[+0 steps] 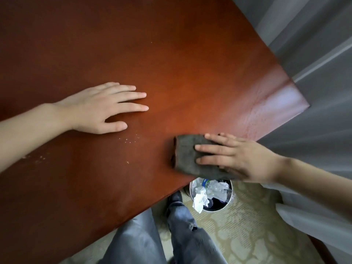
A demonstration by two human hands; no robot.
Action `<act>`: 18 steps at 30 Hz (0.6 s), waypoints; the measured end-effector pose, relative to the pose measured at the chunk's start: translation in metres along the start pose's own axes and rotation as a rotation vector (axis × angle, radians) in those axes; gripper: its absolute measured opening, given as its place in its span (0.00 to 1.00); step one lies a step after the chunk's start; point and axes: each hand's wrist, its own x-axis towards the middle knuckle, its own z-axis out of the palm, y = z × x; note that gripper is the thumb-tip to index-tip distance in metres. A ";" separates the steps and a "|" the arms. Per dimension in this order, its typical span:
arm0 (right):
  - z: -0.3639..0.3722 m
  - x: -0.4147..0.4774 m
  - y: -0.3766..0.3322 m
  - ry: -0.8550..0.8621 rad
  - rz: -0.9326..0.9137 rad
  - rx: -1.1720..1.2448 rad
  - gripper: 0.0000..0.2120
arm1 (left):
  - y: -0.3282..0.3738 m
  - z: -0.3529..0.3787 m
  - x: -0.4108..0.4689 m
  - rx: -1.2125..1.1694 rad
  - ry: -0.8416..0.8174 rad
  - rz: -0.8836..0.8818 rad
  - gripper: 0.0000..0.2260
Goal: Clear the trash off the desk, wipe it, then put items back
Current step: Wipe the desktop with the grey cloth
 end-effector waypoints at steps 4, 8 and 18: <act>-0.033 0.055 0.060 0.103 0.431 0.043 0.25 | -0.008 0.000 -0.032 -0.001 0.012 -0.065 0.25; -0.057 0.123 0.100 0.096 0.620 0.119 0.26 | -0.017 0.001 -0.075 0.020 -0.041 -0.075 0.25; 0.004 0.091 -0.036 -0.056 -0.191 -0.076 0.27 | -0.030 0.014 -0.090 0.005 -0.001 -0.004 0.26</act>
